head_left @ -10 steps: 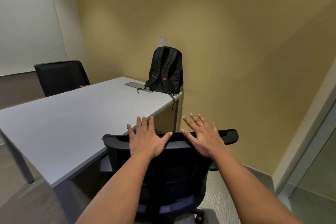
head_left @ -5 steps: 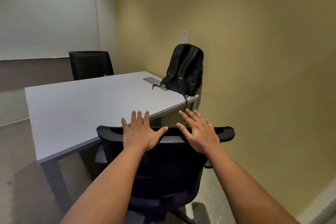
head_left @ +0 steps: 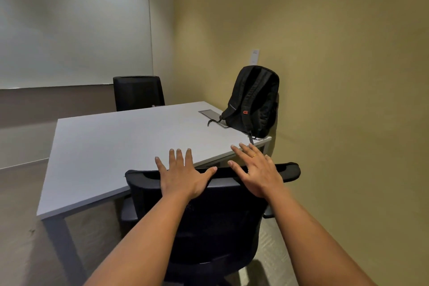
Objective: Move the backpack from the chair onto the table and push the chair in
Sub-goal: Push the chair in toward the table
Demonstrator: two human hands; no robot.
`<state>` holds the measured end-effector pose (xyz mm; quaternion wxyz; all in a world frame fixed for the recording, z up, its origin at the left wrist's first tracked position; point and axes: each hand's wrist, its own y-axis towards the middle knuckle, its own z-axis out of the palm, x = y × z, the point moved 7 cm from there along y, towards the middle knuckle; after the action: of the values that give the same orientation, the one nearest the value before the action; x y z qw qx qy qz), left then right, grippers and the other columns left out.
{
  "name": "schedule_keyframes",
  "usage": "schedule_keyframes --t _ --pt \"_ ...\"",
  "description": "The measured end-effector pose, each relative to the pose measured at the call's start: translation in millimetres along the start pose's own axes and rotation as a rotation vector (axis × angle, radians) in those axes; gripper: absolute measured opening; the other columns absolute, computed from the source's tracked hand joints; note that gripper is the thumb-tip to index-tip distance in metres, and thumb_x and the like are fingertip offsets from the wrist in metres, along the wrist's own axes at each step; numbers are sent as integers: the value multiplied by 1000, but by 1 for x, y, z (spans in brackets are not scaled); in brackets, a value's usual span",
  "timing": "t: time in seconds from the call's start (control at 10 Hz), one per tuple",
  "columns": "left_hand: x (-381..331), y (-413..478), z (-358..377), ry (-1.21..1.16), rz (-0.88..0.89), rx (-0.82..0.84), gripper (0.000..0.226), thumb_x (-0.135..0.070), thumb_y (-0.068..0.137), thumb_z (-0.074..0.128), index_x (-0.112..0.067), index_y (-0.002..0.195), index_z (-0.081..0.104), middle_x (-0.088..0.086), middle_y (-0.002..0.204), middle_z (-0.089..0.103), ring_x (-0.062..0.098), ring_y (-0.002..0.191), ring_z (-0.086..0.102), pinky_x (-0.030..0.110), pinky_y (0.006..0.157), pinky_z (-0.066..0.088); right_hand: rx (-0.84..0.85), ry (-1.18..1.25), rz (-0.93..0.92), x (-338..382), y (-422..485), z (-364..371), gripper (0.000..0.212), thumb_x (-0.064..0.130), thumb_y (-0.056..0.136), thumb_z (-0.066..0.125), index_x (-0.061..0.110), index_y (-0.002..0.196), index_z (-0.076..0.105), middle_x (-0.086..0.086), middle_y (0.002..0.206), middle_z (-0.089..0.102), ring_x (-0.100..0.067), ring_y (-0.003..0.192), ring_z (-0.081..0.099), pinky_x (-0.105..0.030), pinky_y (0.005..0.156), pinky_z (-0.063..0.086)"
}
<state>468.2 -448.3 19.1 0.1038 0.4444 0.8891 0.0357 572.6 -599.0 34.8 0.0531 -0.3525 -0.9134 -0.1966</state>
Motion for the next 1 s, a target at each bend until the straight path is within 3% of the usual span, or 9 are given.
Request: schedule_keyframes --t 1.0 --pt "-84 202 51 30 -377 -18 96 -81 74 12 -20 146 -3 8 157 -2 26 143 -11 59 109 -12 158 120 -327 -136 245 53 55 60 90 23 40 141 17 8 155 16 -12 142 4 -51 113 8"
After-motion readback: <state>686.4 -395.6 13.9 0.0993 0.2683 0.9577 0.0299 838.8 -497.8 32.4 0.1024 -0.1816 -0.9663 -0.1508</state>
